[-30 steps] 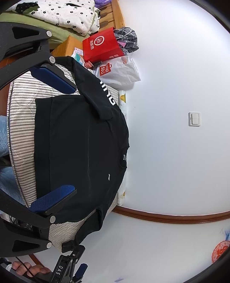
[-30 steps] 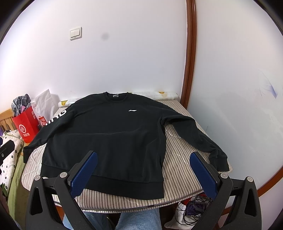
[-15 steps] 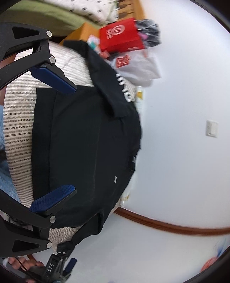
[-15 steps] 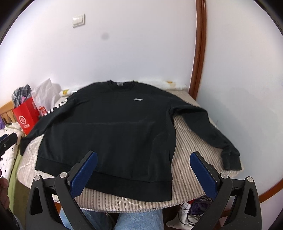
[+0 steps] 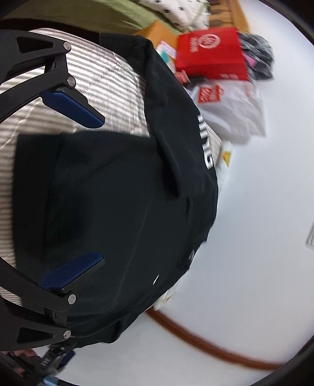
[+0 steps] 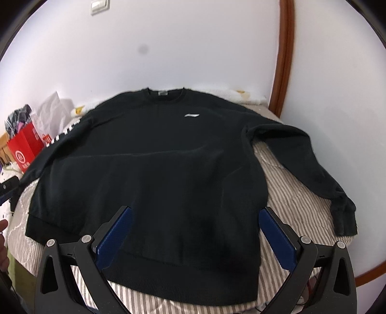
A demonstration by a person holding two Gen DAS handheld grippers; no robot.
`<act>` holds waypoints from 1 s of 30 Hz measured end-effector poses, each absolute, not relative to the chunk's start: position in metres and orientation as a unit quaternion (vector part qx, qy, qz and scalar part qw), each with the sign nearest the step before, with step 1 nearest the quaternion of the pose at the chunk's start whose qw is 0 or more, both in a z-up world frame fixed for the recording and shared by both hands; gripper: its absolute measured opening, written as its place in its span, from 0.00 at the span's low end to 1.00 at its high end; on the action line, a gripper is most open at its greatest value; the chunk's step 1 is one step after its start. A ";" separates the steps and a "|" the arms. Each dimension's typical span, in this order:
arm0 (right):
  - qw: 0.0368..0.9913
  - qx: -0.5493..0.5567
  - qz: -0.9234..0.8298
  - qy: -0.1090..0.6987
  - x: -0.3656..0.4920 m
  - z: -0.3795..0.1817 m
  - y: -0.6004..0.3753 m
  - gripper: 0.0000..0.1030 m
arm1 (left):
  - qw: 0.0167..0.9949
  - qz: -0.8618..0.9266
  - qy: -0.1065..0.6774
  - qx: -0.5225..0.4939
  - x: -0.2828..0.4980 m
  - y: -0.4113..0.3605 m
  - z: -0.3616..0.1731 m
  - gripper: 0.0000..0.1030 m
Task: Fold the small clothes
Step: 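Reach the left tool to the lettered-sleeve side of the sweatshirt and grasp it, then lift the grasped side with the left tool and fold it over the body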
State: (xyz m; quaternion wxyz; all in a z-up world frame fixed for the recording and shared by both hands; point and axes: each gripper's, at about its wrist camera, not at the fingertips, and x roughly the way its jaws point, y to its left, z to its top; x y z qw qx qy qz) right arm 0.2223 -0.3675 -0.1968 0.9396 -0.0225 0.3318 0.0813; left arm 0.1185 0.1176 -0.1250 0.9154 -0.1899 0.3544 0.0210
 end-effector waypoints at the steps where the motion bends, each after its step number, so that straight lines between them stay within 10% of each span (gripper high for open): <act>1: 0.938 -0.024 0.084 0.336 0.228 -0.197 -0.365 0.99 | 0.914 0.023 0.353 -0.200 0.123 0.125 -0.129 1.00; 24: 0.914 -0.020 0.118 0.388 0.331 -0.216 -0.313 0.99 | 0.883 0.172 0.335 -0.281 0.203 0.225 -0.184 0.75; 30: 0.914 -0.033 0.111 0.389 0.336 -0.219 -0.316 0.99 | 0.885 0.184 0.353 -0.240 0.226 0.228 -0.184 0.10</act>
